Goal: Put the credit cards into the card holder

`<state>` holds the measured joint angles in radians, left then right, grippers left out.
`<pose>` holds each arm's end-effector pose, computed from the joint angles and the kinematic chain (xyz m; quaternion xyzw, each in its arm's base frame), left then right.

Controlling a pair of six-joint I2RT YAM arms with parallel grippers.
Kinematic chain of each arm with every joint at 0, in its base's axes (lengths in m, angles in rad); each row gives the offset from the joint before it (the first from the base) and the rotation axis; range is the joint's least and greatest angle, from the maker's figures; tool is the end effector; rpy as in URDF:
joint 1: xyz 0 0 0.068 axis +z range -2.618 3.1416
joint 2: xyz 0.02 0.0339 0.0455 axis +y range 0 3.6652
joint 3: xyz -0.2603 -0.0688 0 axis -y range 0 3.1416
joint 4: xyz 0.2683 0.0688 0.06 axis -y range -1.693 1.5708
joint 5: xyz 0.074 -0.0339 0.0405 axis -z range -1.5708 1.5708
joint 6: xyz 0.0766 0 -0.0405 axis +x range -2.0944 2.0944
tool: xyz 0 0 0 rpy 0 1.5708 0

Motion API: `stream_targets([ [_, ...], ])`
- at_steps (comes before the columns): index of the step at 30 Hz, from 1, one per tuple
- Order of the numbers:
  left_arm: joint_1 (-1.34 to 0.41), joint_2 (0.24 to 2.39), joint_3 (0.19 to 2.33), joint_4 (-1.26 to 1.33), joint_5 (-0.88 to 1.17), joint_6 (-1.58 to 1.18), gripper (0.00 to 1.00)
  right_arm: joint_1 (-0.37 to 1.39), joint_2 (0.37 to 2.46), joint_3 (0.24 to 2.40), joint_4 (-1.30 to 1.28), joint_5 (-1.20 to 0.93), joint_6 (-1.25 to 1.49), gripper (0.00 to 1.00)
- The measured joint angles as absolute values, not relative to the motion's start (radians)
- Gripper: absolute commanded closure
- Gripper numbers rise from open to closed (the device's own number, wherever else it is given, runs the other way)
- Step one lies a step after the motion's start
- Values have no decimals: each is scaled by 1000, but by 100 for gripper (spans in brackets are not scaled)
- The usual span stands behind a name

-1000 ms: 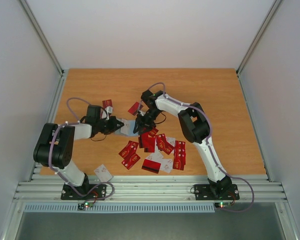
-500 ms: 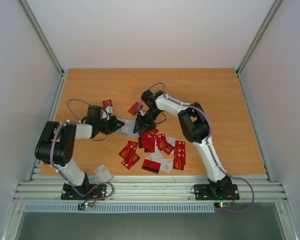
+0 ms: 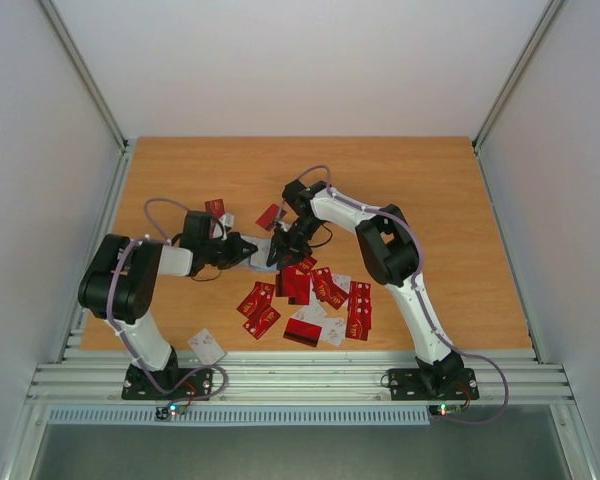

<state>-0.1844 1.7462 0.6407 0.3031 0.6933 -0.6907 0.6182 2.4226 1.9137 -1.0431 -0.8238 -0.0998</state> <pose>0.3172 -0.1090 0.0614 -0.0951 0.8761 -0.4347 0.1858 0.3600 0.3250 0.0806 0.3255 -0.8566 -0.3892 0.0943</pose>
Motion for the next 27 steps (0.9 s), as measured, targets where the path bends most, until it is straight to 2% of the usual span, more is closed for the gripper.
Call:
stream_targets([
  [7, -201, 1762, 659, 310, 699, -705, 98, 618, 2423, 1914, -1043, -823, -94, 66],
  [23, -245, 1739, 764, 12, 612, -559, 70, 618, 2422, 1914, -1044, -820, -93, 66],
  [27, -273, 1738, 814, -78, 572, -527, 67, 618, 2422, 1914, -1043, -820, -87, 66],
])
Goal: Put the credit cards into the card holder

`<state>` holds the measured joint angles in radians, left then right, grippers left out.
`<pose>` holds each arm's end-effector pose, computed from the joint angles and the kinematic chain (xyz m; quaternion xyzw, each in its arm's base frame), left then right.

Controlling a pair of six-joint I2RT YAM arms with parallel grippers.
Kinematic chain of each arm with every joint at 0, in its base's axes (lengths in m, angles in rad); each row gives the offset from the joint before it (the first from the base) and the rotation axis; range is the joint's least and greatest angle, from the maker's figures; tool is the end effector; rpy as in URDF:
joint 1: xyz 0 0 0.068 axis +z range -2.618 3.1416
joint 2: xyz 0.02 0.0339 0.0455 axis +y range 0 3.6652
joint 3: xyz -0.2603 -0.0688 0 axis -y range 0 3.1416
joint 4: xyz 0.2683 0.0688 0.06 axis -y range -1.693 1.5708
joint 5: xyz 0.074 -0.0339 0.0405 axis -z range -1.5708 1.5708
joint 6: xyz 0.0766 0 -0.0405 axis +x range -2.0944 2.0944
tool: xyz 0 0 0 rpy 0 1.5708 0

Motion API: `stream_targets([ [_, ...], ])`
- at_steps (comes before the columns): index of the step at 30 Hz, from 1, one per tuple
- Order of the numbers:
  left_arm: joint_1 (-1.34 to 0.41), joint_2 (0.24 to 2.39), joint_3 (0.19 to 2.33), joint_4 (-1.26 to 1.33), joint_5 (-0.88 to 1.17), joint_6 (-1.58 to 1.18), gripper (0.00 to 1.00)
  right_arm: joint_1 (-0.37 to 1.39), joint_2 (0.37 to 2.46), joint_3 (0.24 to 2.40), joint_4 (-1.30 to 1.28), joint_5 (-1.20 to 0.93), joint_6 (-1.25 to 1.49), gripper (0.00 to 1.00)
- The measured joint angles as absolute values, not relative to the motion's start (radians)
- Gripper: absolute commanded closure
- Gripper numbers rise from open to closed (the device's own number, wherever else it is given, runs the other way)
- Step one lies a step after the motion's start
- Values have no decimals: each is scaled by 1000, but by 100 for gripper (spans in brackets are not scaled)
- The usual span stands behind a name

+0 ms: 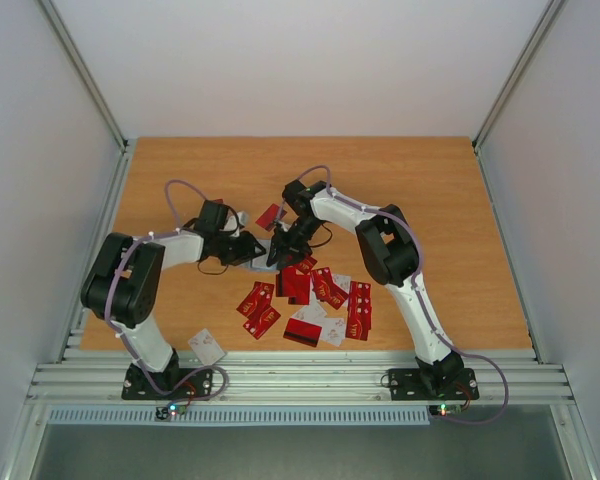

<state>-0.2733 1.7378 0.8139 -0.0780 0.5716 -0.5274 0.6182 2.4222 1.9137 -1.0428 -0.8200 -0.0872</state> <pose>0.3233 -0.1337 0.0756 -0.0382 0.9235 -0.3541 0.1425 0.3602 0.3249 0.0806 0.3204 -0.8593 -0.3870 0.0960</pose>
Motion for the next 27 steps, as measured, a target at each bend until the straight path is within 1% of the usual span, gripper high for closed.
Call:
stream_targets([
  [13, -361, 1738, 952, -355, 410, -453, 56, 620, 2421, 1926, -1053, -795, -88, 65],
  [16, -371, 1739, 977, -415, 376, -441, 52, 623, 2420, 1931, -1059, -785, -93, 65],
  [27, -376, 1736, 1027, -553, 334, -457, 41, 621, 2398, 1946, -1068, -728, -113, 60],
])
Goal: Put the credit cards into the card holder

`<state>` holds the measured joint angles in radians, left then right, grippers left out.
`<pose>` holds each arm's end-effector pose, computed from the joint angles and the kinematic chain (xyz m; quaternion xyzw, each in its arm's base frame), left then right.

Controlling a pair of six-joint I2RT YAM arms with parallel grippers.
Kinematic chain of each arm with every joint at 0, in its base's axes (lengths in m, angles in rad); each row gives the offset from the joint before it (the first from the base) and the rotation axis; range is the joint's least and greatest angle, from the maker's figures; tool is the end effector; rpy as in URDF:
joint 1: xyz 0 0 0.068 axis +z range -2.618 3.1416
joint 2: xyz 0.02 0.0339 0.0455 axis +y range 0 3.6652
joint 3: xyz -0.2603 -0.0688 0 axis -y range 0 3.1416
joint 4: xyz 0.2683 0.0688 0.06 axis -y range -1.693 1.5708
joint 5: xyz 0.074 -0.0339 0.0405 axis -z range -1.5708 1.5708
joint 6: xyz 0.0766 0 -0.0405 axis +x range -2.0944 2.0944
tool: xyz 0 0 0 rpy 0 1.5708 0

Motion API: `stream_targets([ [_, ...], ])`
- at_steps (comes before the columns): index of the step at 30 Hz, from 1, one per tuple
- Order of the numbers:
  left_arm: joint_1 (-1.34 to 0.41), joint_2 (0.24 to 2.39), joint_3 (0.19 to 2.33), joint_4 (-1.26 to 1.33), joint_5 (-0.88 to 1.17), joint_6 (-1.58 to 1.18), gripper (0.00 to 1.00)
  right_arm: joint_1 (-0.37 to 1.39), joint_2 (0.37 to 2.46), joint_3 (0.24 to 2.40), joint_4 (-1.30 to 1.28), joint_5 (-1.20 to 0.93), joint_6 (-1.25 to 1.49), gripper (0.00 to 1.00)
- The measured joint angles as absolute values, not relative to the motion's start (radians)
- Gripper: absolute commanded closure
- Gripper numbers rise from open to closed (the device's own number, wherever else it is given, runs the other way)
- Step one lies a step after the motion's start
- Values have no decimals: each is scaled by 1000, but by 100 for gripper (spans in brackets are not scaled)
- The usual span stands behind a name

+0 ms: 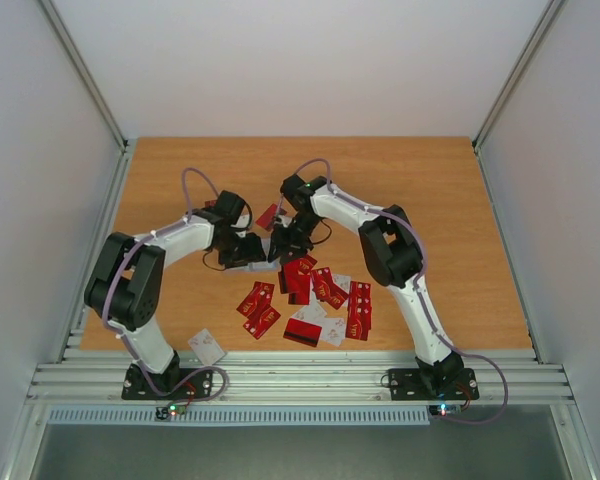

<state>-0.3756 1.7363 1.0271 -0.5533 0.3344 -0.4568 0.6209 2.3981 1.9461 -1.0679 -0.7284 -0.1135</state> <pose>0.3164 -0.1518 0.1016 -0.0140 0.9746 -0.2116 0.0720 0.3655 0.3241 0.0955 0.3438 -0.8686 -0.3507 0.0664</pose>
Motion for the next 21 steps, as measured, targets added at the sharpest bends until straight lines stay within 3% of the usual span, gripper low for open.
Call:
stream_targets([
  [8, -376, 1654, 1054, -632, 330, -485, 41, 610, 2343, 1946, -1062, -739, -97, 59],
  [21, -375, 1642, 1132, -697, 284, -452, 77, 595, 2328, 1946, -985, -788, 36, 59],
])
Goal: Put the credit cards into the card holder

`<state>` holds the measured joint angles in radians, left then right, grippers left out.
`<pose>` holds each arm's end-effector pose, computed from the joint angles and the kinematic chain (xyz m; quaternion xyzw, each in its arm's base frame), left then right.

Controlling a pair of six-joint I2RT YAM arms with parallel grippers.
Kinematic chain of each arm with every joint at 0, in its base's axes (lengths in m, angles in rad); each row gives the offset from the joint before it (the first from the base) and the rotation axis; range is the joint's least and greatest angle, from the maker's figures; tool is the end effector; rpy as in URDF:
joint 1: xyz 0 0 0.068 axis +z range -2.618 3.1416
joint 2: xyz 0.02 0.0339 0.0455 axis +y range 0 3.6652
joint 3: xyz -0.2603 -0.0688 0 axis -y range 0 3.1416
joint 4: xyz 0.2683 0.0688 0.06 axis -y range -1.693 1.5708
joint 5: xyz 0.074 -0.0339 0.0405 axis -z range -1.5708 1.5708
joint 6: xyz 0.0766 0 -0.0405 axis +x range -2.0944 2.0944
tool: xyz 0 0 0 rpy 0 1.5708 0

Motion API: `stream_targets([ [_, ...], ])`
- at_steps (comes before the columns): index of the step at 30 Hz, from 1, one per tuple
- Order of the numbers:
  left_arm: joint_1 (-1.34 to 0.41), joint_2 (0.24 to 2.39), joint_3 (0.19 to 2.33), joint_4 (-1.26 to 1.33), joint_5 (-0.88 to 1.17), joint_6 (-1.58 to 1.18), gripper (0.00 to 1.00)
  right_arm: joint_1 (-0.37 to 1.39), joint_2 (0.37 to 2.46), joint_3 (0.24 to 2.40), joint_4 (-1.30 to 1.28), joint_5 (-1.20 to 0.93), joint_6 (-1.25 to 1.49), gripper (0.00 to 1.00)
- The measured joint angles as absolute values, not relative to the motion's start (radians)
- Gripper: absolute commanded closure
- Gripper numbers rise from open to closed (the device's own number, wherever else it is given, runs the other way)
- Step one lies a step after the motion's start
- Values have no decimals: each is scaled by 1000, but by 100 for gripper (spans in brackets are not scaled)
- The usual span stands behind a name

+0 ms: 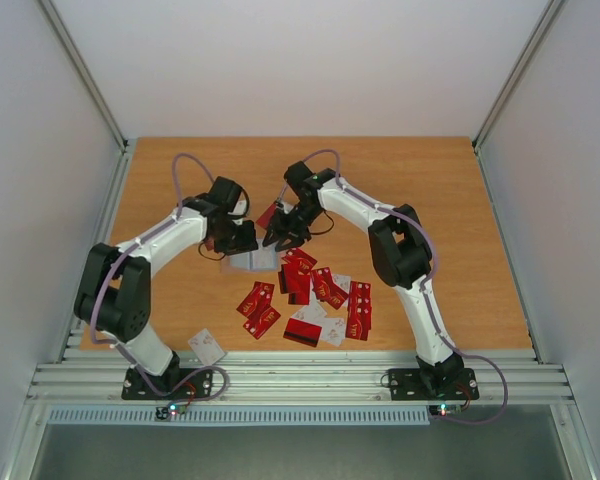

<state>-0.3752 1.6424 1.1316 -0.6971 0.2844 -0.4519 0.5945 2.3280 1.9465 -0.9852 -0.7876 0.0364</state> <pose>0.3218 -0.1499 0.1564 -0.0118 0.9739 -0.1994 0.1076 0.3806 0.3228 0.1331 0.2906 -0.8724 -0.3921 0.0290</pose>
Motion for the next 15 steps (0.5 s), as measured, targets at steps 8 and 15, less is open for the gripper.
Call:
stream_targets([
  [8, -375, 1714, 1160, -714, 253, -416, 94, 588, 2328, 1946, -949, -806, 83, 59],
  [15, -375, 1737, 1181, -727, 233, -400, 100, 575, 2340, 1947, -928, -818, 105, 58],
])
